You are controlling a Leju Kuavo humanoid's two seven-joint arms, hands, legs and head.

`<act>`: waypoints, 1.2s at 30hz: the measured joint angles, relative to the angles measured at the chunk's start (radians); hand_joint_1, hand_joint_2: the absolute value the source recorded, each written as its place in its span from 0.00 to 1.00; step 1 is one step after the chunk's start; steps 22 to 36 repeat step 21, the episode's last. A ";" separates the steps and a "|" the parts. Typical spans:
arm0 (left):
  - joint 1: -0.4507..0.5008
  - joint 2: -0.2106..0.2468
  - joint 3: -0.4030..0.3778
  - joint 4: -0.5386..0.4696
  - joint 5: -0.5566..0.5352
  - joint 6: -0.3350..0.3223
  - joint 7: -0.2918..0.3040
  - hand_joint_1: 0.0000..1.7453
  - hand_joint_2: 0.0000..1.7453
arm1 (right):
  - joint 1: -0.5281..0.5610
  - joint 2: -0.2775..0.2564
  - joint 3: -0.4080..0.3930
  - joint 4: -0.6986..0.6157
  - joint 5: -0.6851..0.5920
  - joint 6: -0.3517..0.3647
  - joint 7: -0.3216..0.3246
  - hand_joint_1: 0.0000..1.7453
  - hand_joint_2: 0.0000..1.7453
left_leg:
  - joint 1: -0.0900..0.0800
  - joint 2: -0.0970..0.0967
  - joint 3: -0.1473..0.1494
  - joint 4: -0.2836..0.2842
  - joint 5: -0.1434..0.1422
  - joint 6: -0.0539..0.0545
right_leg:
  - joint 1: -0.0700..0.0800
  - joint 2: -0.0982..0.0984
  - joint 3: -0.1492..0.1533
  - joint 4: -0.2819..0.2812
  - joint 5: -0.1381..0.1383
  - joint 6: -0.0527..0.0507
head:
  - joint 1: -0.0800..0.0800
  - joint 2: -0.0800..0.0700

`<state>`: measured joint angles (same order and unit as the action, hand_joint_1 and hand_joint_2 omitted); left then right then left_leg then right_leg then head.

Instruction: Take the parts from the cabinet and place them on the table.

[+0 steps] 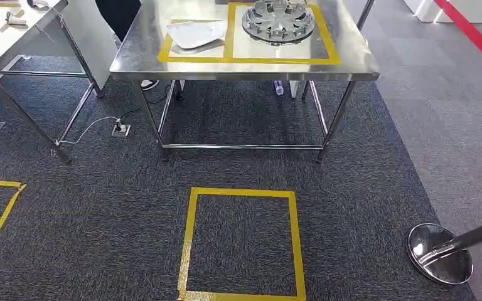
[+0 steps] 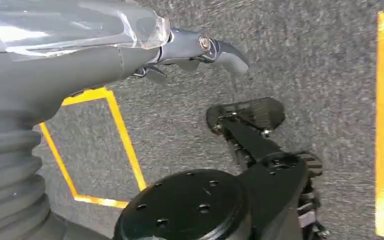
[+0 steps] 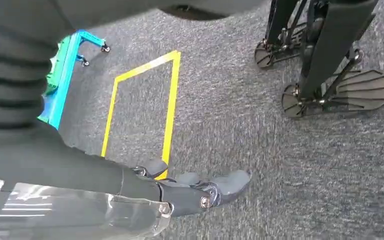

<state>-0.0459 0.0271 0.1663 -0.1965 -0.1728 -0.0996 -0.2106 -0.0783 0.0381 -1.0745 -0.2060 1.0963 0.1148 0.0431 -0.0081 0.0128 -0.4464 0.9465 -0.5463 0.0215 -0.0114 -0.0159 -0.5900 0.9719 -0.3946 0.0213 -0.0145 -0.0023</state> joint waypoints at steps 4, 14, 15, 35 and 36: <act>0.019 -0.003 -0.005 -0.010 0.018 0.008 0.020 0.00 1.00 | 0.020 -0.006 0.097 -0.011 -0.110 -0.012 0.000 0.00 1.00 | 0.001 0.000 -0.002 0.000 0.000 -0.001 | 0.001 0.000 -0.003 0.002 0.000 0.000 | 0.000 0.000; 0.062 -0.011 -0.035 -0.054 0.062 0.034 0.072 0.00 0.00 | 0.074 -0.016 0.357 -0.051 -0.382 -0.039 -0.011 0.00 0.00 | 0.001 0.000 -0.002 0.000 0.001 -0.002 | 0.001 0.000 -0.003 0.003 0.000 0.000 | 0.000 0.000; 0.067 -0.011 -0.039 -0.059 0.066 0.037 0.077 0.00 0.00 | 0.079 -0.016 0.383 -0.055 -0.409 -0.042 -0.012 0.00 0.00 | 0.001 0.000 -0.002 0.000 0.002 -0.002 | 0.001 0.000 -0.003 0.003 0.000 0.000 | 0.000 0.000; 0.091 -0.015 -0.064 -0.088 0.091 0.051 0.109 0.00 0.00 | 0.112 -0.021 0.541 -0.083 -0.573 -0.058 -0.017 0.00 0.00 | 0.001 0.000 -0.003 0.000 0.002 -0.003 | 0.001 0.000 -0.003 0.003 0.000 0.000 | 0.000 0.000; 0.091 -0.015 -0.064 -0.088 0.091 0.051 0.109 0.00 0.00 | 0.112 -0.021 0.541 -0.083 -0.573 -0.058 -0.017 0.00 0.00 | 0.001 0.000 -0.003 0.000 0.002 -0.003 | 0.001 0.000 -0.003 0.003 0.000 0.000 | 0.000 0.000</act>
